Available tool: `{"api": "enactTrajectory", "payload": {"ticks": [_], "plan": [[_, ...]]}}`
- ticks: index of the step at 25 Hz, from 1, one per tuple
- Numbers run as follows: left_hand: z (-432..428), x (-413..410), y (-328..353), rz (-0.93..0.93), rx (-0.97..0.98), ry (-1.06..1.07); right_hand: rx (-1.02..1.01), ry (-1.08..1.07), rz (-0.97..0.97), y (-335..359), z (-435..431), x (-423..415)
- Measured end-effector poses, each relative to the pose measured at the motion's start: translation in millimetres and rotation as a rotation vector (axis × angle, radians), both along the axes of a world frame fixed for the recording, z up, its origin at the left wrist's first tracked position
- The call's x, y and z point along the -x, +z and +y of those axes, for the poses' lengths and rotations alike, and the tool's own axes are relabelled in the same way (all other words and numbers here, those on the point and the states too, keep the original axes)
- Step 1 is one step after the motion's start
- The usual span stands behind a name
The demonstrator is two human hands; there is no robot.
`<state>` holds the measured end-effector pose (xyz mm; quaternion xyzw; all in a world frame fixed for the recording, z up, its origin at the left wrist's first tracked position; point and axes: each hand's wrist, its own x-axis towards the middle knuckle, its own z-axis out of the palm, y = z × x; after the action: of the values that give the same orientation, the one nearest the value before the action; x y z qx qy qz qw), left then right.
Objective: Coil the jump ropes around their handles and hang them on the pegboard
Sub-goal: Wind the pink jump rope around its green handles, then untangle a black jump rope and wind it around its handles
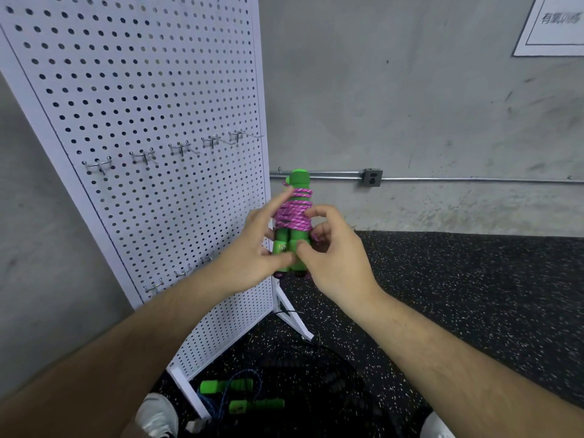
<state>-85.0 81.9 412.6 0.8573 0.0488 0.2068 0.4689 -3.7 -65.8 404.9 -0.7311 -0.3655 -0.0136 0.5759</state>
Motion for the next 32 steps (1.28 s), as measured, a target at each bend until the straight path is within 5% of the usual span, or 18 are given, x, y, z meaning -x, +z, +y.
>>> {"api": "enactTrajectory", "payload": {"ticks": [4,18,28,32], "plan": [[9,2,2,-0.029,0.246,0.036,-0.018,0.067,0.053,2,-2,-9],[1,6,-32,0.130,0.321,0.046,0.243,0.054,0.032,-32,-13,-2],[-9,19,-135,0.401,0.240,0.079,0.450,0.092,0.274,-164,-7,-1],[-26,19,-196,0.478,0.391,0.203,0.534,0.116,0.379,-225,-16,0]]}}
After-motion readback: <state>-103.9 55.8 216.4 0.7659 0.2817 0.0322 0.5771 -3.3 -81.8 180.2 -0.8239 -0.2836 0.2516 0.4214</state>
